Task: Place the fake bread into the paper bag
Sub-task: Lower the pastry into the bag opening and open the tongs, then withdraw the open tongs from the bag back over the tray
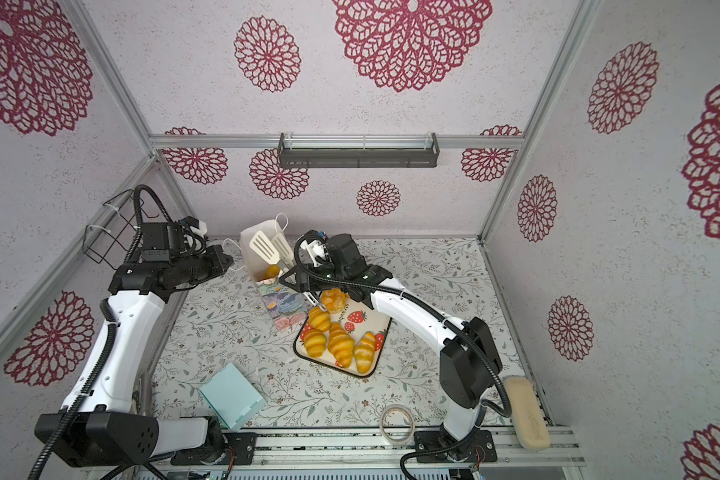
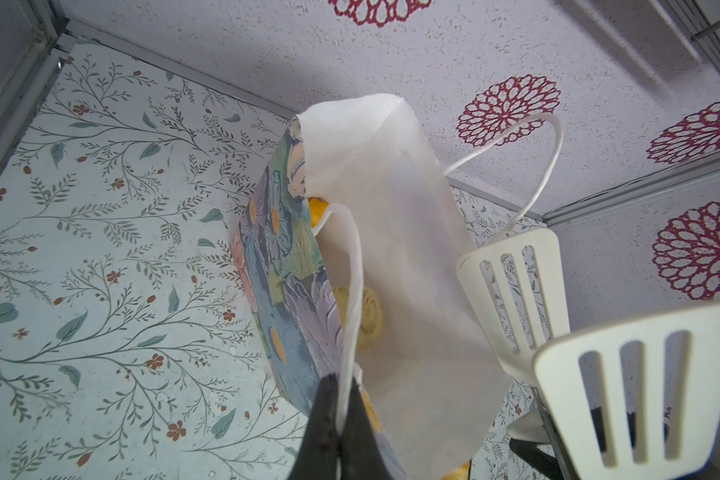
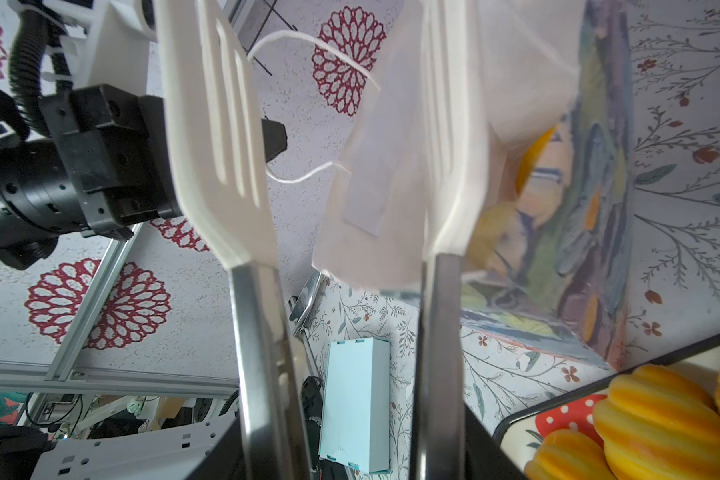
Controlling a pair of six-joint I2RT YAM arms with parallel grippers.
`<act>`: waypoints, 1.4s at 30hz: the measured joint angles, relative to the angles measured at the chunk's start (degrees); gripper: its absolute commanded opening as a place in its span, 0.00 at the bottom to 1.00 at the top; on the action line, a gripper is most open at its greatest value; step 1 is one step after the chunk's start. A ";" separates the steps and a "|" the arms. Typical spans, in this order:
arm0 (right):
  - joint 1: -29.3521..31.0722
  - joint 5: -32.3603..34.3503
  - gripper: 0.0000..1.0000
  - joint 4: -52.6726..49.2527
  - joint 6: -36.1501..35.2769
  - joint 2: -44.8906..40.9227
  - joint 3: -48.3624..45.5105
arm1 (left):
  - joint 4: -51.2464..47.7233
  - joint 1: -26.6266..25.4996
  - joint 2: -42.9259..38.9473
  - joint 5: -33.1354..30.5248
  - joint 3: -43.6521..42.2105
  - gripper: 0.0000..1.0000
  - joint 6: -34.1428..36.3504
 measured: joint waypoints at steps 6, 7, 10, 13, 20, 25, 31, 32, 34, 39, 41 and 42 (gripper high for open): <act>0.00 0.85 0.54 -1.44 -0.87 -0.13 0.00 | -0.02 0.00 0.00 -0.02 0.00 0.00 -0.02; -0.02 1.18 0.54 -1.92 -0.98 -0.35 0.00 | -0.02 0.00 0.00 0.00 0.00 0.00 0.00; -0.02 1.99 0.54 -2.97 -1.51 -1.62 -0.02 | -0.02 0.00 0.00 -0.02 0.00 0.00 -0.02; -0.24 2.86 0.54 -3.61 -2.08 -3.91 -0.48 | -0.02 0.00 0.00 -0.02 0.00 0.00 0.00; -2.47 4.09 0.54 -3.74 -2.43 -11.50 -5.05 | -0.07 0.00 0.00 -0.13 0.00 0.00 -0.02; -5.38 4.76 0.54 -3.43 -2.34 -15.26 -9.73 | -0.15 0.00 -0.02 -0.22 0.00 0.00 -0.02; -8.20 4.96 0.54 -2.58 -1.29 -17.46 -15.93 | -0.15 0.00 -0.02 -0.22 0.02 0.00 -0.02; -8.44 4.98 0.54 -2.43 -1.11 -17.66 -16.81 | -0.15 0.00 -0.02 -0.22 0.00 0.00 -0.02; -8.96 4.94 0.54 -2.05 -0.39 -18.14 -18.86 | -0.15 0.00 -0.02 -0.22 0.00 0.00 0.00; -9.70 4.83 0.54 -1.25 1.18 -19.43 -23.12 | -0.15 0.00 -0.02 -0.22 0.00 0.00 0.00; -9.92 4.72 0.53 -0.44 1.77 -19.89 -24.61 | -0.15 0.00 -0.02 -0.20 0.00 0.00 0.00; -10.08 4.70 0.53 -0.07 2.21 -20.11 -25.35 | -0.15 0.00 -0.02 -0.20 0.00 0.00 0.00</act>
